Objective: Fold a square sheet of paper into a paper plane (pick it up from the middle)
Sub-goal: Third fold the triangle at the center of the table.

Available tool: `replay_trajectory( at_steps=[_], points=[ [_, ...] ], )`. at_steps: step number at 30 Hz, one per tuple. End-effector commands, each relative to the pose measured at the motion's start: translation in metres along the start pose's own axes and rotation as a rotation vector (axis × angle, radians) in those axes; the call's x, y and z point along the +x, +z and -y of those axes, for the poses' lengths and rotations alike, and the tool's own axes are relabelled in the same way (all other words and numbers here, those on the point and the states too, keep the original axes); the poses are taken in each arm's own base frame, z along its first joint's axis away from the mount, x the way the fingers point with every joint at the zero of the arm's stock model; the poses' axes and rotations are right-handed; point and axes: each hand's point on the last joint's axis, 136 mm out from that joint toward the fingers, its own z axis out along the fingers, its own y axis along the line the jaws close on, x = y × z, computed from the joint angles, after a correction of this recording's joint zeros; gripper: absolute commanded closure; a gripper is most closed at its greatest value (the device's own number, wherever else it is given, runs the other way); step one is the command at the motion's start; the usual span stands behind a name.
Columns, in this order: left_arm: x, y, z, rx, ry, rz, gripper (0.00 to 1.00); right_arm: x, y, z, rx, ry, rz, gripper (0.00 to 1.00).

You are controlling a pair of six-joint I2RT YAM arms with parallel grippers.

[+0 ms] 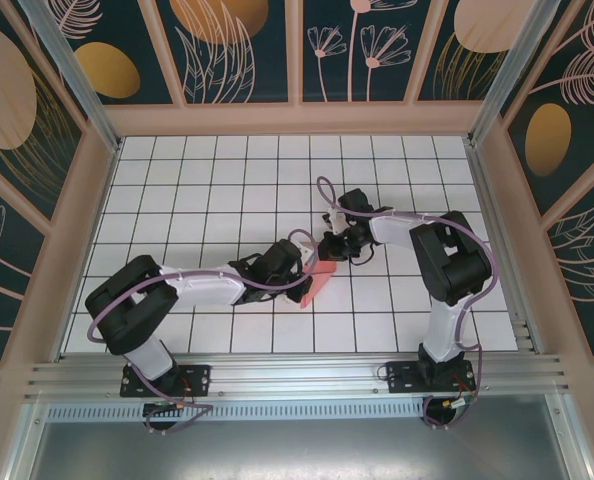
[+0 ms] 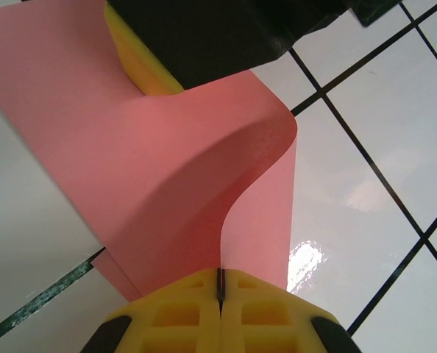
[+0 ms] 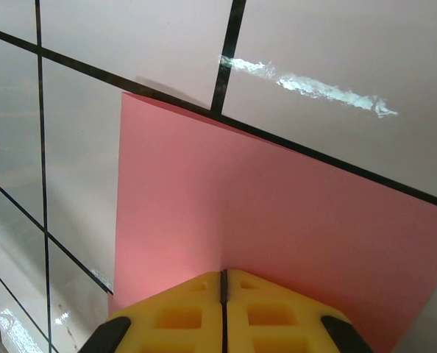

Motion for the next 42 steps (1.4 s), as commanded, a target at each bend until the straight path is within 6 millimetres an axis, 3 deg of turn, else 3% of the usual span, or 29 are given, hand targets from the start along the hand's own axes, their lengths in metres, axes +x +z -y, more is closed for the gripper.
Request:
replay_trajectory(
  at_steps=[1,13,25,42],
  points=[
    [-0.003,0.003,-0.002,0.006,0.011,-0.012,1.0,0.008,0.009,0.009,0.041,-0.011,-0.047,0.92],
    [-0.008,0.003,-0.016,-0.02,0.013,-0.01,1.0,0.011,0.01,0.011,0.045,-0.012,-0.055,0.92],
    [0.002,0.014,-0.025,-0.039,0.029,-0.048,0.99,0.009,0.011,0.009,0.039,-0.009,-0.053,0.92],
    [-0.002,0.017,-0.028,-0.062,0.051,-0.05,0.98,0.008,0.011,0.009,0.036,-0.006,-0.054,0.91]
  ],
)
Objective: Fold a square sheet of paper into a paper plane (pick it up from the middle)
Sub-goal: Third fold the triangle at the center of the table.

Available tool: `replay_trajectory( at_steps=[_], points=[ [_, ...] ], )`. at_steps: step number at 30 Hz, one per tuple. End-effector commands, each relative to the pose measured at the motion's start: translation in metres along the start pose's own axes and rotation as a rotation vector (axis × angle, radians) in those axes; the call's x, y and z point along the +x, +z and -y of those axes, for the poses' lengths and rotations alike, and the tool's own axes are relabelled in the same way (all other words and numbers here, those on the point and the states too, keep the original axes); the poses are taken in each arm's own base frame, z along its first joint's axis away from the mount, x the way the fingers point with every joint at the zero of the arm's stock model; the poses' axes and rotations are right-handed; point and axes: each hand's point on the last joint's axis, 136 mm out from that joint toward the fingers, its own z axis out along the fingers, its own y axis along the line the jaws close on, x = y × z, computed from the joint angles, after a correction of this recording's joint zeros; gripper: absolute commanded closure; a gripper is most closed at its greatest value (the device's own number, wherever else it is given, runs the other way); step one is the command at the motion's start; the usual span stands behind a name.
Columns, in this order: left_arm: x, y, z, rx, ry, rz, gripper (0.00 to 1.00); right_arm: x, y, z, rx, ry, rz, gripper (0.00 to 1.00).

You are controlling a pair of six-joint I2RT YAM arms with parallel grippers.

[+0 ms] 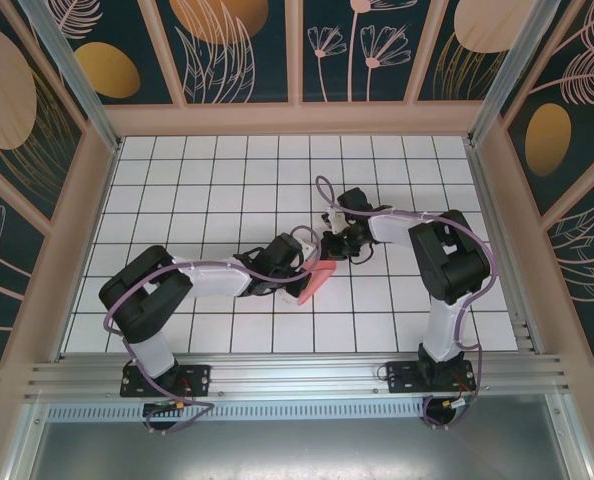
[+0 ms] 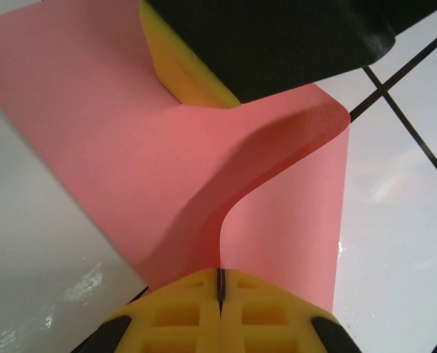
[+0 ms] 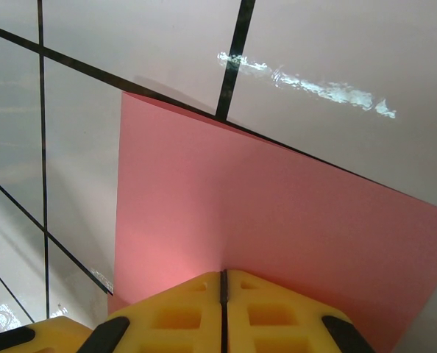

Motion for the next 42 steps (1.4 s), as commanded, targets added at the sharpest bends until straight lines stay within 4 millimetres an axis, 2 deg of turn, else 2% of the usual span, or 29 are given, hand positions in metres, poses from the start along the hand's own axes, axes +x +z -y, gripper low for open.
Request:
replay_trajectory(
  at_steps=[1,7,12,19,28,33,42],
  points=[
    [0.003,0.0,-0.007,-0.03,0.004,-0.016,0.98,0.009,0.009,0.009,0.038,0.007,-0.044,0.91],
    [0.005,-0.003,-0.006,-0.017,-0.02,-0.007,0.98,0.008,0.009,0.009,0.04,0.006,-0.04,0.91],
    [0.006,-0.001,0.005,0.047,-0.041,-0.021,0.97,0.008,0.009,0.009,0.042,0.007,-0.04,0.91],
    [0.008,-0.002,0.006,0.056,-0.064,-0.02,0.96,0.008,0.008,0.01,0.046,0.008,-0.041,0.91],
    [0.016,0.001,0.005,0.06,-0.085,-0.035,0.95,0.007,0.008,0.01,0.048,0.008,-0.039,0.9],
    [0.019,-0.001,-0.009,-0.014,-0.071,-0.036,0.95,0.006,0.007,0.01,0.049,0.008,-0.036,0.9],
    [0.01,-0.001,-0.008,-0.026,-0.025,-0.025,0.94,0.008,0.008,0.009,0.045,0.006,-0.042,0.9]
  ],
)
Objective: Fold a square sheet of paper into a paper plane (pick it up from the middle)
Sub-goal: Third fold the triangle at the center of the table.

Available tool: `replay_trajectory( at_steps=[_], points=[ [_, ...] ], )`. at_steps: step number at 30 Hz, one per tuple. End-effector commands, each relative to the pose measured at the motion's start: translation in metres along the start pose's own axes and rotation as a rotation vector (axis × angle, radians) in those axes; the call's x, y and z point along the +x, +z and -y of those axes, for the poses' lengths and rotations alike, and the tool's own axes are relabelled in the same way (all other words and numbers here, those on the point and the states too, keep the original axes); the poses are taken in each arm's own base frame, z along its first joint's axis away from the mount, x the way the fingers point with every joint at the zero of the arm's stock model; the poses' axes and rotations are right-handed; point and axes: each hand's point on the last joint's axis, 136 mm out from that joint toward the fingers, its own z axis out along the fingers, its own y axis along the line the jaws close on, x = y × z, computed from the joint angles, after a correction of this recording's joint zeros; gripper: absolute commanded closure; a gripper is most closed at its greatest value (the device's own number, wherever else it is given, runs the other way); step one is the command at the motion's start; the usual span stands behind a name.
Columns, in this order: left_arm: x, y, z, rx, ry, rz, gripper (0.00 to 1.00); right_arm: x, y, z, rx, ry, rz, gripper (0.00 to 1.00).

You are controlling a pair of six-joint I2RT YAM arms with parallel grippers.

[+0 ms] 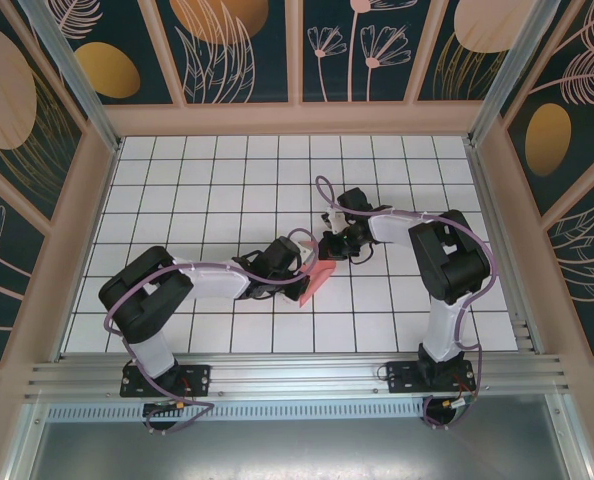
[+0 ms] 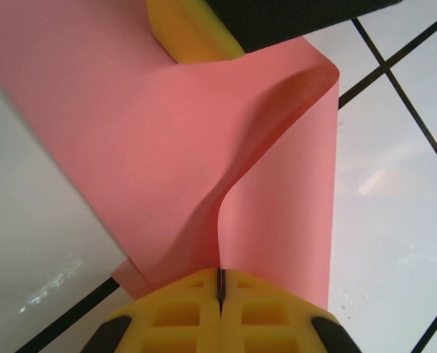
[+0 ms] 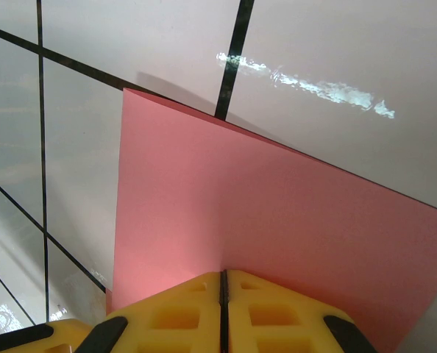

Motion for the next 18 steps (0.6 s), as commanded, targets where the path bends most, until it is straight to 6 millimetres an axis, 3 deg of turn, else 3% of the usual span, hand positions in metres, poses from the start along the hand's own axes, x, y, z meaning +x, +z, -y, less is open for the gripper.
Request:
replay_trajectory(
  at_steps=[1,18],
  points=[
    [-0.003,-0.002,-0.01,-0.052,0.023,-0.004,0.94,0.008,0.008,0.009,0.043,0.007,-0.04,0.9],
    [-0.011,-0.008,-0.004,-0.032,0.036,0.018,0.9,0.009,0.009,0.011,0.048,0.007,-0.041,0.9]
  ],
)
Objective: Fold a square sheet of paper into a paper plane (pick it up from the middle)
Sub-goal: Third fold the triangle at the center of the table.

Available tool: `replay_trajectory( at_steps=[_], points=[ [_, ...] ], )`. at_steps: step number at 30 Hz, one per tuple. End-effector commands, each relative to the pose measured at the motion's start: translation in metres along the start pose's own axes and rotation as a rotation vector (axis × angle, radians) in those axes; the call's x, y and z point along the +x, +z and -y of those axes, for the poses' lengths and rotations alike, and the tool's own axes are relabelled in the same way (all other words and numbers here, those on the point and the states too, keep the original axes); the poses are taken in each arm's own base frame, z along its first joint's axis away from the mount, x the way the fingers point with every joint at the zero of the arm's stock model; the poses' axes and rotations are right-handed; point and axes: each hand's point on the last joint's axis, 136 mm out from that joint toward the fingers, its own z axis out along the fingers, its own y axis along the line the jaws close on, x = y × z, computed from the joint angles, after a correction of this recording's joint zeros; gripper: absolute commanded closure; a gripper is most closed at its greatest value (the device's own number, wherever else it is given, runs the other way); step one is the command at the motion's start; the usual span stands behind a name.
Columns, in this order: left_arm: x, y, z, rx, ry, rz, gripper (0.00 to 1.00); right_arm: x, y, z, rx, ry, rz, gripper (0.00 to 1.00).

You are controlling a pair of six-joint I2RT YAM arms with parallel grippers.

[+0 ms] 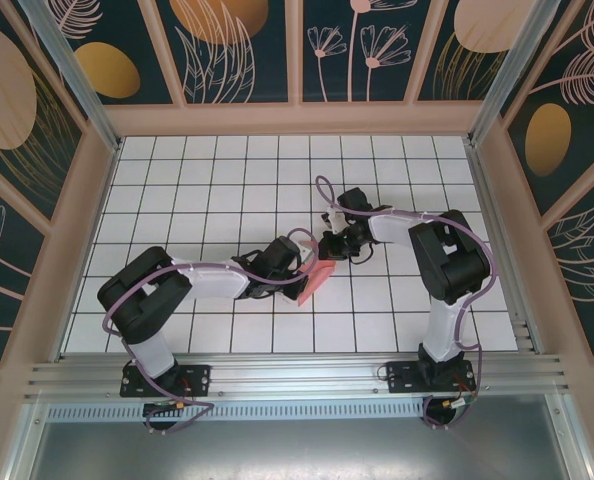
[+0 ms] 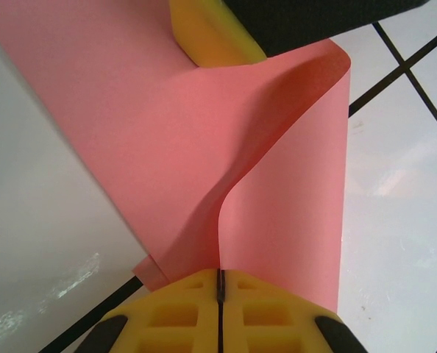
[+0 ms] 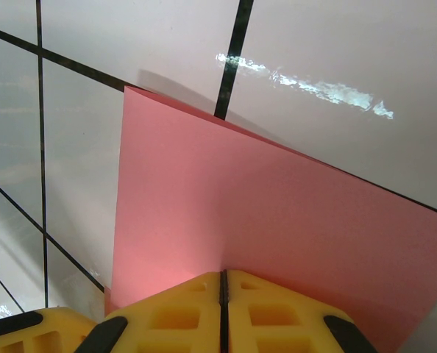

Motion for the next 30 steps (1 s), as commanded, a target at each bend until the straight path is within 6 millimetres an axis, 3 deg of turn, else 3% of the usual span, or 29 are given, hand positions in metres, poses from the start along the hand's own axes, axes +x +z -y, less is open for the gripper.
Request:
replay_trajectory(
  at_steps=[1,7,11,16,20,26,30],
  points=[
    [-0.008,-0.004,0.002,0.005,0.016,0.009,0.9,0.009,0.008,0.01,0.045,0.007,-0.041,0.9],
    [0.003,0.001,0.002,0.022,0.001,-0.025,0.9,-0.001,0.001,-0.002,0.01,0.002,-0.006,0.9],
    [0.01,0.004,0.0,0.021,-0.008,-0.04,0.9,-0.025,-0.025,-0.022,-0.037,0.003,0.097,0.85],
    [0.012,0.005,-0.001,0.021,-0.011,-0.044,0.91,-0.043,-0.063,-0.022,-0.019,0.052,0.241,0.79],
    [0.012,0.005,0.001,0.03,-0.008,-0.045,0.9,-0.025,-0.075,-0.021,-0.026,0.102,0.281,0.8],
    [0.011,0.005,0.001,0.029,-0.006,-0.042,0.91,0.016,-0.074,-0.038,-0.194,0.21,0.301,0.89],
    [0.011,0.006,0.0,0.027,-0.007,-0.043,0.9,0.028,-0.068,-0.048,-0.302,0.265,0.321,0.93]
  ],
)
